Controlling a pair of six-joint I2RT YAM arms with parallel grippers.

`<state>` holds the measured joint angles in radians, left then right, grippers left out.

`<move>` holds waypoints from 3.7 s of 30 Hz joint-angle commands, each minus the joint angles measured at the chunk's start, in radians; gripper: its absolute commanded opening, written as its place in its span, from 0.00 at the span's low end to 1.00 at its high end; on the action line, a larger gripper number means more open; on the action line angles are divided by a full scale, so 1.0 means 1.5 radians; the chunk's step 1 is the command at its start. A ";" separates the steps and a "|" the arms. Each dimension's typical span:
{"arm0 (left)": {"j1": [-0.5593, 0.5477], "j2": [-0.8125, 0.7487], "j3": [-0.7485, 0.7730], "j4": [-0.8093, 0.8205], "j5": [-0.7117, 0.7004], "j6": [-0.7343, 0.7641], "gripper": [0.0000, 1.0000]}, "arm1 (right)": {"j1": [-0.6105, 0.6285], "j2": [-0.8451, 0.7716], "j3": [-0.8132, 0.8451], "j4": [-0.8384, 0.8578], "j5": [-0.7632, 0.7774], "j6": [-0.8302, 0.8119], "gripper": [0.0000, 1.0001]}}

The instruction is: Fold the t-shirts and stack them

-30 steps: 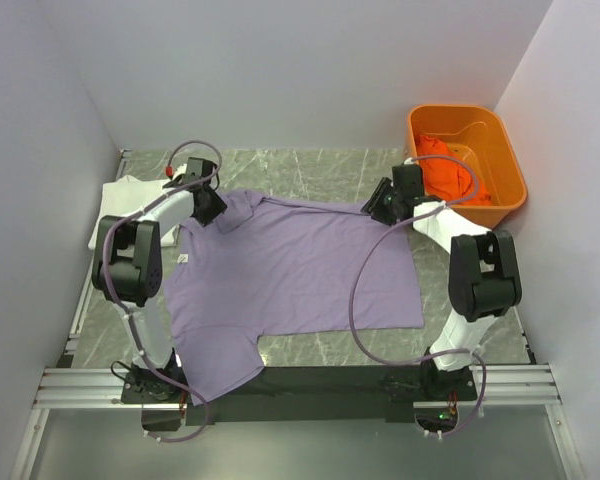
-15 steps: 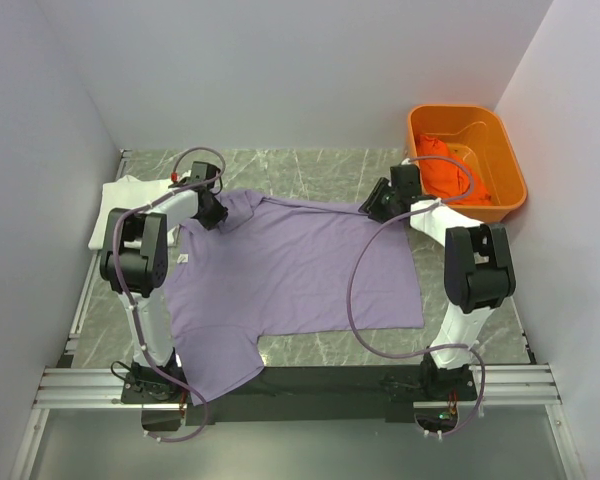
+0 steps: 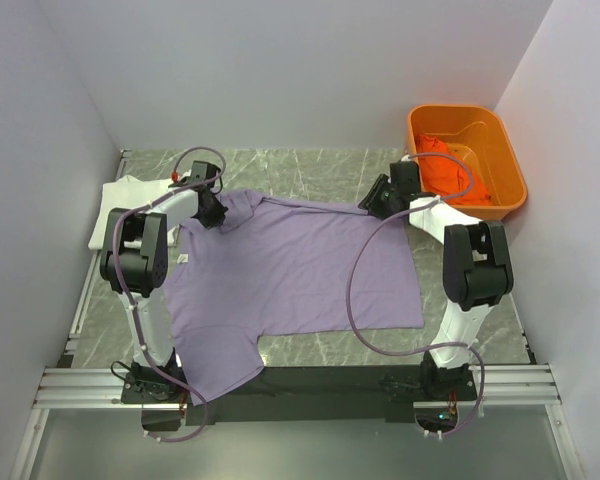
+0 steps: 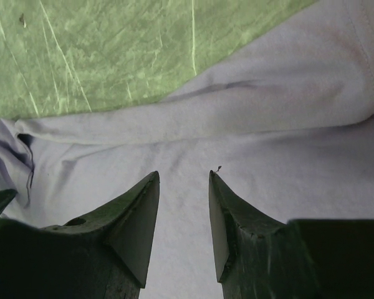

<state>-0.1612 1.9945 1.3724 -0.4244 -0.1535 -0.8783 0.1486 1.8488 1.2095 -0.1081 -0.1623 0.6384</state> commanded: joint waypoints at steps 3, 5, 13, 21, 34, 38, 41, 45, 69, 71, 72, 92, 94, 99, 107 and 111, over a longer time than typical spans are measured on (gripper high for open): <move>-0.002 -0.053 0.040 -0.016 -0.025 0.030 0.01 | -0.004 0.018 0.045 -0.011 0.047 0.002 0.45; 0.000 -0.071 0.042 -0.019 -0.034 0.037 0.01 | -0.004 0.024 0.057 -0.021 0.073 0.005 0.45; 0.014 -0.154 0.045 -0.039 -0.023 0.067 0.01 | -0.005 0.058 0.093 -0.064 0.127 0.039 0.48; 0.029 -0.190 0.056 -0.055 0.021 0.075 0.01 | 0.000 0.052 0.069 -0.059 0.191 0.113 0.52; 0.039 -0.221 0.072 -0.061 0.037 0.093 0.01 | 0.047 0.004 0.043 -0.044 0.291 0.181 0.55; 0.042 -0.222 0.063 -0.050 0.052 0.092 0.01 | 0.073 0.003 0.058 -0.056 0.329 0.200 0.55; 0.042 -0.223 0.060 -0.044 0.057 0.090 0.01 | 0.084 0.018 0.069 -0.064 0.328 0.225 0.55; 0.044 -0.224 0.065 -0.040 0.065 0.091 0.01 | 0.090 0.044 0.077 -0.069 0.316 0.257 0.55; 0.072 -0.256 0.083 -0.044 0.097 0.083 0.01 | 0.095 0.124 0.126 -0.080 0.355 0.272 0.45; 0.076 -0.260 0.082 -0.042 0.097 0.083 0.01 | 0.089 0.121 0.121 -0.074 0.357 0.273 0.44; 0.077 -0.262 0.079 -0.041 0.097 0.082 0.01 | 0.087 0.121 0.121 -0.073 0.359 0.272 0.44; 0.094 -0.293 0.090 -0.062 0.116 0.077 0.01 | 0.078 0.076 0.130 -0.097 0.409 0.231 0.06; 0.097 -0.306 0.087 -0.064 0.113 0.078 0.01 | 0.076 0.065 0.129 -0.101 0.416 0.214 0.00; 0.101 -0.329 0.069 -0.062 0.111 0.077 0.01 | 0.074 0.046 0.116 -0.094 0.412 0.197 0.00; 0.102 -0.332 0.063 -0.067 0.116 0.075 0.01 | 0.073 0.090 0.122 -0.086 0.351 0.221 0.23; 0.102 -0.334 0.059 -0.064 0.113 0.077 0.01 | 0.073 0.106 0.131 -0.099 0.349 0.230 0.39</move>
<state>-0.0135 1.5242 1.4570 -0.5365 0.0074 -0.7639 0.2634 1.9911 1.3636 -0.2501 0.3538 0.9619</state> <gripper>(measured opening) 0.013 0.361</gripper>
